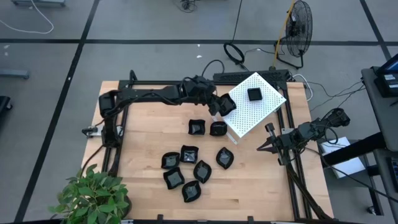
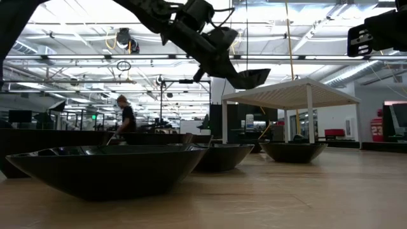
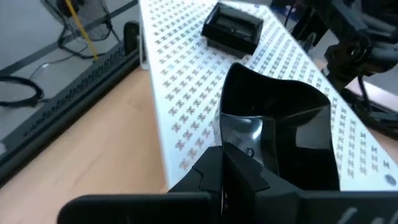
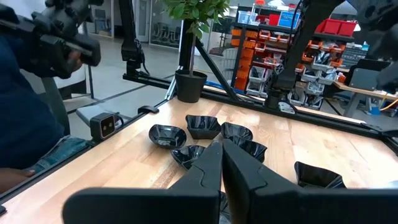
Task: Pick & Place Mini shaped plates
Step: Put the black distorted square plate on the shelf
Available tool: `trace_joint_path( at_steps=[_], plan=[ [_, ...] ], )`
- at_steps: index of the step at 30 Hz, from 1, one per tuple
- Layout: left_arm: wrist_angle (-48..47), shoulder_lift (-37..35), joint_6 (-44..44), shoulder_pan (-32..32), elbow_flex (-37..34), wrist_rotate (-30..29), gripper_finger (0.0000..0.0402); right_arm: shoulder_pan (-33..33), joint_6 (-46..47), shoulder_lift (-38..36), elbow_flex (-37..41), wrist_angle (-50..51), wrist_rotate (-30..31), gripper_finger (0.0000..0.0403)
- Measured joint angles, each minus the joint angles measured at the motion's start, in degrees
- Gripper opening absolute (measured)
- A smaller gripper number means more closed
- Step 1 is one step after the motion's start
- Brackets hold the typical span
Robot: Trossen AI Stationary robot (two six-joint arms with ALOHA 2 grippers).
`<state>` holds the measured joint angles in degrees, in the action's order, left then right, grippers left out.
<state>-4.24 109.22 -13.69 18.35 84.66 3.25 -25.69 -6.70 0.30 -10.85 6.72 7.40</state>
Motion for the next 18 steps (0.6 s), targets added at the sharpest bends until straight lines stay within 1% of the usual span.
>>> trace_joint_path(
  at_steps=[7, 12, 18],
  plan=[
    [0.65, 0.42, 0.52, 0.00, 0.00, 0.78, 0.0005, -0.01, -0.02, 0.00, 0.00, 0.00, 0.00, 0.0000],
    [3.23, 0.42, 1.12, -0.08, 0.00, 0.78, 0.0034, -0.02, 0.00, 0.00, 0.00, 0.01, 0.00, 0.0000],
    [3.23, 0.41, 1.29, -0.11, 0.00, 0.78, 0.0061, -0.02, 0.00, 0.00, 0.00, 0.00, 0.00, 0.0000]
  ],
)
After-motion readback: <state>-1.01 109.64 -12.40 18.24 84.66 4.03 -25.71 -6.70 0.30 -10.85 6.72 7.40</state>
